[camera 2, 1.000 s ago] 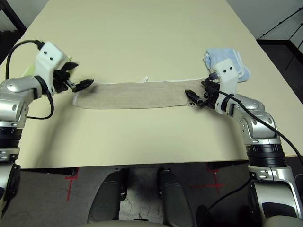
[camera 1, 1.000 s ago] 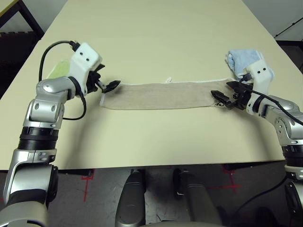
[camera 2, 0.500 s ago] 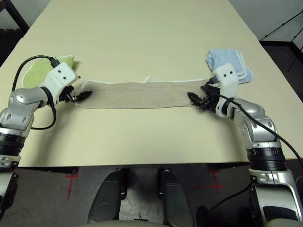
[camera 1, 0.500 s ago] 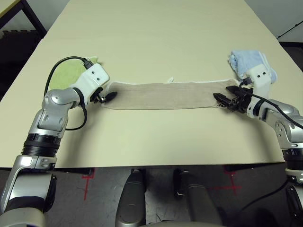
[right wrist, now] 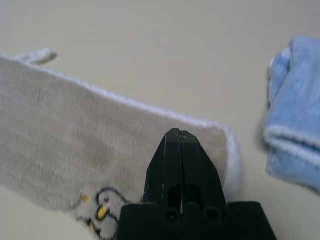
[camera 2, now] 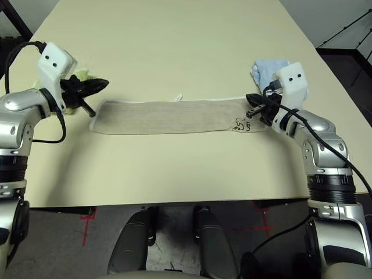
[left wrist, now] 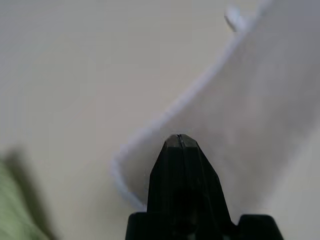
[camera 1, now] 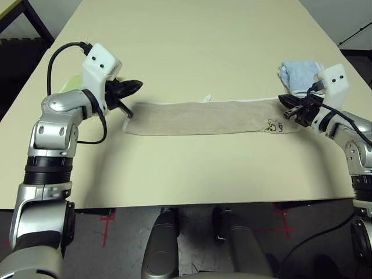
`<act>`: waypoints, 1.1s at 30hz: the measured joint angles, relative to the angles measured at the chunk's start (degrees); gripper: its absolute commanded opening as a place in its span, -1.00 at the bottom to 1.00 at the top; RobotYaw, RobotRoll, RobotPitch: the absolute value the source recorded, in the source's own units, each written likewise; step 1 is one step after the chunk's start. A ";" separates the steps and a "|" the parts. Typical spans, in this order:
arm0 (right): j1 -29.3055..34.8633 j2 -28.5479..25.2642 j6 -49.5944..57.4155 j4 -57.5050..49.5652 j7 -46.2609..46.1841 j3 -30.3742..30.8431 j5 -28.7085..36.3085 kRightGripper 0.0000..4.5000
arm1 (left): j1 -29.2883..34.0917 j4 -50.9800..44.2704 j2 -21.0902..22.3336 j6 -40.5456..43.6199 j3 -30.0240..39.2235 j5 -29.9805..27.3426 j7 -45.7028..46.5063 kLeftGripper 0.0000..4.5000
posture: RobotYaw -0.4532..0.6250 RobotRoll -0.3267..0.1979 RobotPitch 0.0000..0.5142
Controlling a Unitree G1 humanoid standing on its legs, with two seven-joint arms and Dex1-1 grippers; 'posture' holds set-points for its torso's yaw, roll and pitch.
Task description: Fold the towel and set it aside.
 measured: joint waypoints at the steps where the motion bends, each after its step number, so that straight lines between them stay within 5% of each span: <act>1: 0.51 0.01 -0.02 0.00 0.00 0.02 -0.12 -0.98 | 0.82 -0.64 0.27 0.43 -0.46 -0.23 -0.91 -1.00 | 0.11 0.25 -0.09; 20: 4.18 0.49 -1.44 1.33 0.03 1.64 -1.58 -0.98 | 1.48 8.84 0.20 -11.42 -3.18 5.93 0.89 -1.00 | 0.10 0.25 -0.13; 23: 2.93 0.79 -1.41 2.13 -0.48 1.59 -1.50 -0.68 | 0.74 7.74 -1.90 -6.86 -1.98 4.00 1.70 -0.73 | 0.11 0.25 -0.17; 33: -2.35 0.94 1.64 -2.75 -0.94 -2.16 3.65 0.97 | -10.64 -3.19 -8.47 9.67 8.17 -13.85 3.11 0.99 | 0.07 0.25 -0.23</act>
